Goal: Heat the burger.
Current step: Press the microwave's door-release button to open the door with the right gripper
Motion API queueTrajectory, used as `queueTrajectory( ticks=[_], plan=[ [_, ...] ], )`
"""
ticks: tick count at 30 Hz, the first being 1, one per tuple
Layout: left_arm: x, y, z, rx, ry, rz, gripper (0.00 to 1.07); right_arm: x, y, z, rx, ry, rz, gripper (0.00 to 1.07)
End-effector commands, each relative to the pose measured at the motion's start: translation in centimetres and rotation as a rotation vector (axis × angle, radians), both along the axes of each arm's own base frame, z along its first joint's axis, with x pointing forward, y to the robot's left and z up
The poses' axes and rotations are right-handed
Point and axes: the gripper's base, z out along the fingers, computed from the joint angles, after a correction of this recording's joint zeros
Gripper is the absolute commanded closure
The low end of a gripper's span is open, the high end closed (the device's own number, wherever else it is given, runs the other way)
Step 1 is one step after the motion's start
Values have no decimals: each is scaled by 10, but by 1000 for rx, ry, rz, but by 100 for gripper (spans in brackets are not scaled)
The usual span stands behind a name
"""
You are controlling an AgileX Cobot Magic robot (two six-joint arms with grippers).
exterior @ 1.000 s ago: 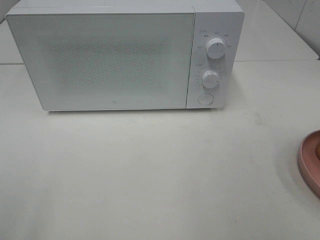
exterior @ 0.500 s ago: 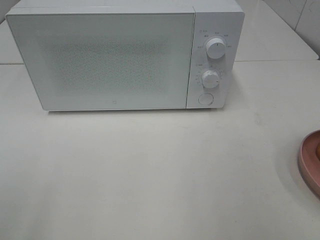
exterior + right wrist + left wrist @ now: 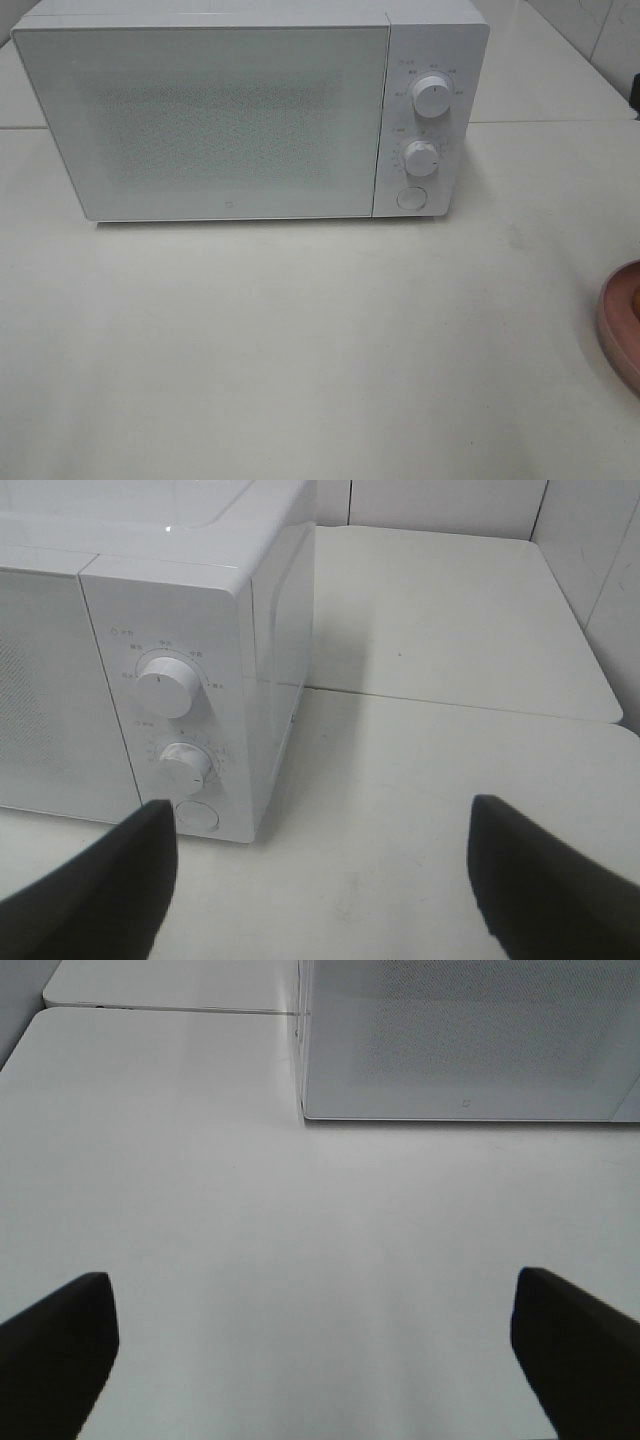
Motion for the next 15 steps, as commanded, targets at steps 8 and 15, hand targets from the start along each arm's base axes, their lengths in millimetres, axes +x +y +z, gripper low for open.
queueTrajectory(
  ticks=[8, 15],
  plan=[
    [-2, -1, 0, -7, -18, 1, 6, 31, 0, -41, 88, -136, -54, 31],
    [-2, -1, 0, -7, -18, 1, 6, 44, -8, -65, 37, -160, -146, 31]
  ],
)
